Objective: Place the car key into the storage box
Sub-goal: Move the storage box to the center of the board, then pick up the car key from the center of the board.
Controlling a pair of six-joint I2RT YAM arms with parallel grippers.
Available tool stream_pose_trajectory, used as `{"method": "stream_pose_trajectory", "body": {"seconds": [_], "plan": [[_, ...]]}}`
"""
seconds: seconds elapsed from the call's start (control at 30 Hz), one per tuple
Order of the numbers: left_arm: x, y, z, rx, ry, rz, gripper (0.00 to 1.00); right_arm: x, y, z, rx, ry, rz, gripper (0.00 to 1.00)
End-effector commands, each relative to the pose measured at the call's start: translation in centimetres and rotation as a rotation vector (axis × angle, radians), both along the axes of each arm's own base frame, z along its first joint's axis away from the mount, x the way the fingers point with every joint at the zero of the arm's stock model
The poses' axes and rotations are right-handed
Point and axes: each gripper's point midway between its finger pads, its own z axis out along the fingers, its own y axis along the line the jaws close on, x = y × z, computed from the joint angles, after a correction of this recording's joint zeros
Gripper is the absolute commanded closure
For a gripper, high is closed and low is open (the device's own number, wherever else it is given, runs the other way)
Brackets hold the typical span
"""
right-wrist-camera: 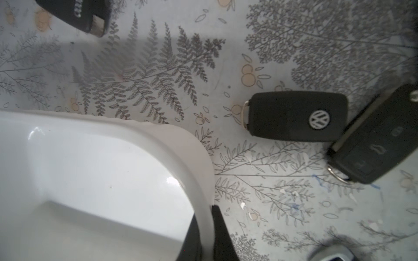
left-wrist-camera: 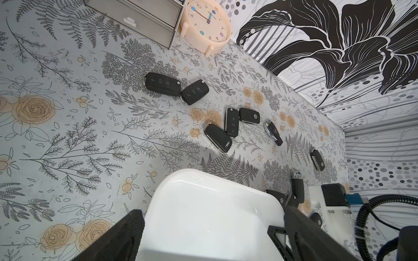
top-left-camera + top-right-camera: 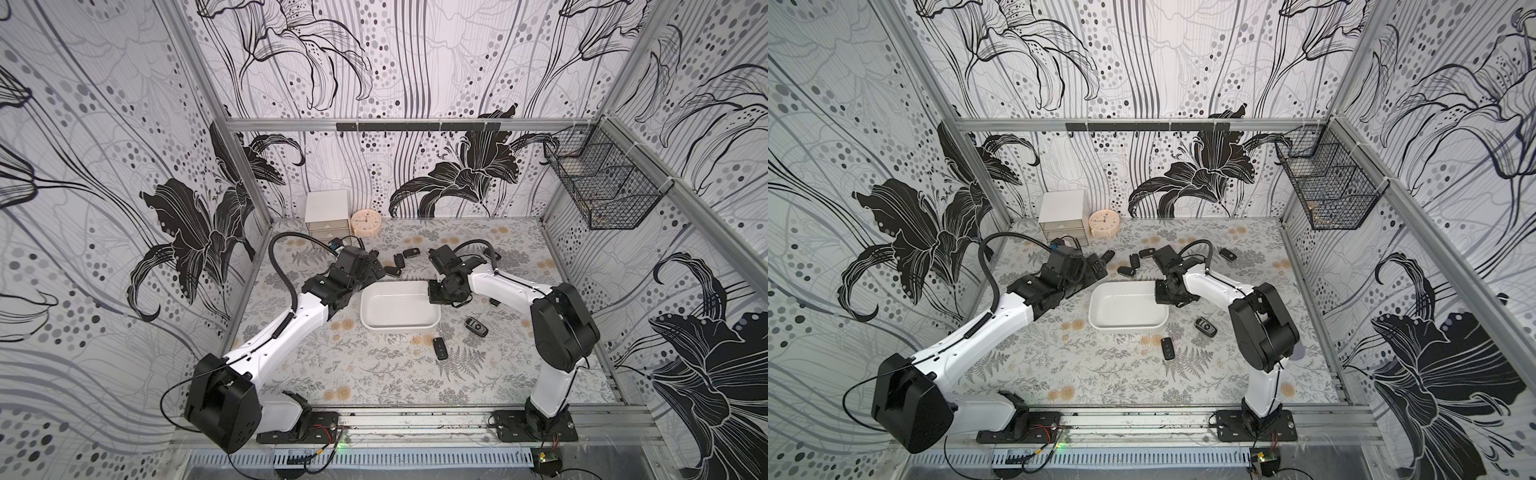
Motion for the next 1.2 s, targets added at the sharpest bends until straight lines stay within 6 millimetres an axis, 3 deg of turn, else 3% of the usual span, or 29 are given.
{"method": "stream_pose_trajectory", "body": {"seconds": [0.0,0.23,0.43,0.5,0.63,0.77,1.0,1.17], "plan": [[-0.3,0.9,0.7,0.026,-0.029,0.015,0.01,0.0,0.5,-0.3,-0.007,0.019,-0.083,0.91],[-0.6,1.0,0.6,0.028,-0.033,0.01,0.01,-0.1,1.0,-0.7,-0.015,0.016,-0.094,0.84],[-0.6,1.2,0.4,0.051,-0.042,0.002,0.01,0.4,0.7,1.2,-0.021,-0.046,-0.072,0.49],[-0.5,0.7,0.5,0.056,-0.05,-0.036,0.01,0.4,0.2,2.1,-0.031,-0.073,-0.075,0.37],[-0.5,-0.8,0.6,0.049,-0.037,-0.131,0.01,0.3,-1.2,3.5,-0.058,-0.141,-0.086,0.24],[-0.7,-2.3,0.3,0.034,-0.02,-0.203,0.01,-0.2,-3.0,4.2,-0.079,-0.212,-0.102,0.02],[-0.8,-5.0,0.0,0.082,0.048,-0.264,0.01,-1.4,-6.9,5.4,-0.154,-0.295,-0.116,0.0],[-0.5,-5.6,0.4,0.082,0.022,-0.233,0.01,-1.5,-9.6,4.8,-0.124,-0.22,-0.19,0.0]]}}
